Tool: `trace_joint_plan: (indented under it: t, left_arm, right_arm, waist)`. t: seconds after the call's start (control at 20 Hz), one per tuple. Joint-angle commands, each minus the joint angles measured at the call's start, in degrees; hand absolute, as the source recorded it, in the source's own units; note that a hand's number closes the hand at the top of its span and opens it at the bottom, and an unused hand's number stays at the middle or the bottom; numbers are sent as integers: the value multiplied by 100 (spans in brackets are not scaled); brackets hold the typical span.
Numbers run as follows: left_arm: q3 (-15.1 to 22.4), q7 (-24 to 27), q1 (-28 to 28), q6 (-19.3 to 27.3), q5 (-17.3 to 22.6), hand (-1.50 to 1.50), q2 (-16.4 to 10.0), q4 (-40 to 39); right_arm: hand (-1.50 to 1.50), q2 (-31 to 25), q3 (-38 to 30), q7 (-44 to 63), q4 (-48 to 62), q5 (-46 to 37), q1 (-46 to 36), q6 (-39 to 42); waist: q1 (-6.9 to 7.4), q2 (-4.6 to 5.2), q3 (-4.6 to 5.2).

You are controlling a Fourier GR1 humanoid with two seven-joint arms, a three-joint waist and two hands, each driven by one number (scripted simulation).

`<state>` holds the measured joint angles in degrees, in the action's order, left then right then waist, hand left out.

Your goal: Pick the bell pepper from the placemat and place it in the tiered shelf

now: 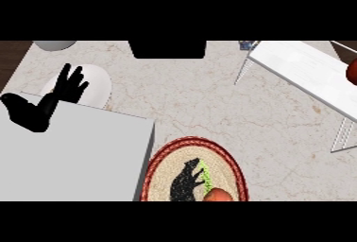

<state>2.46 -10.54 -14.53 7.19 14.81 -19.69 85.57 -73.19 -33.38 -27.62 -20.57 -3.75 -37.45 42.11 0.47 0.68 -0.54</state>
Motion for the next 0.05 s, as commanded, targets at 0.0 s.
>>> trace_joint_plan:
  t: [0.0]
  left_arm:
    - [9, -32, -75, -27, -26, 0, -11, -25]
  right_arm:
    - [-150, 129, 115, -1278, -209, -48, 340, 821]
  waist:
    - [-16, 1, -5]
